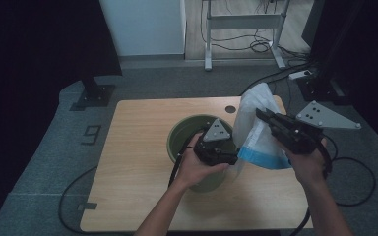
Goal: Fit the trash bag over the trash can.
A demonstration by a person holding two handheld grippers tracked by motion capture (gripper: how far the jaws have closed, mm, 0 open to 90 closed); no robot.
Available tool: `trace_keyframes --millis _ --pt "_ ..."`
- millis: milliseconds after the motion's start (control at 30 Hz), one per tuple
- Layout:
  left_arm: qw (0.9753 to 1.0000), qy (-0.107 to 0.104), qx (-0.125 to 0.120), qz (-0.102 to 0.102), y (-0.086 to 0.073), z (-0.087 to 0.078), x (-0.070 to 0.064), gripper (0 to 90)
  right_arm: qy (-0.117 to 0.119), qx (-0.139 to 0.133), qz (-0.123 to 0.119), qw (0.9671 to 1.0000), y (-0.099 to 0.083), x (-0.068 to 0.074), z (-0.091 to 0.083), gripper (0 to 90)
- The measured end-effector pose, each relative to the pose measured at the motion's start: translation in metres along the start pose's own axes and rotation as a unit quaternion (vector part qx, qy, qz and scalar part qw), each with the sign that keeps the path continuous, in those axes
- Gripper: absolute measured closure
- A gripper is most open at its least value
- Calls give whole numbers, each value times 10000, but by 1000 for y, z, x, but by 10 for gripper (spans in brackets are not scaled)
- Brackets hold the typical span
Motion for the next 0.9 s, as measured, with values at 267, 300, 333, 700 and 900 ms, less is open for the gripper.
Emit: trace_keyframes --millis 267,300,333,700,900 --pt "9997 -136 133 -132 1 4 1 699 -10 -37 1 10000 2 0 -3 888" --pt "9996 -166 146 -157 2 4 1 720 -11 -43 0 10000 2 0 -3 888" --pt "9995 -196 161 -165 2 4 1 745 -12 -50 -6 10000 2 0 -3 888" --pt "9993 -10 -113 -361 18 -9 12 900 -54 -223 -38 9997 10 -1 -14 888" --pt "9992 107 -235 -320 27 -18 17 900 -41 -286 -75 9996 15 1 -17 889"
Point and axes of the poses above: each handheld gripper's, and its own axes: z roughly forward along the jaws, y roughly out of its top, x roughly to its left, the point moved 6 cm from there along z, roughly forward along the jaws, and after that the axes turned 4 degrees about -x, right-handed, at the moved point
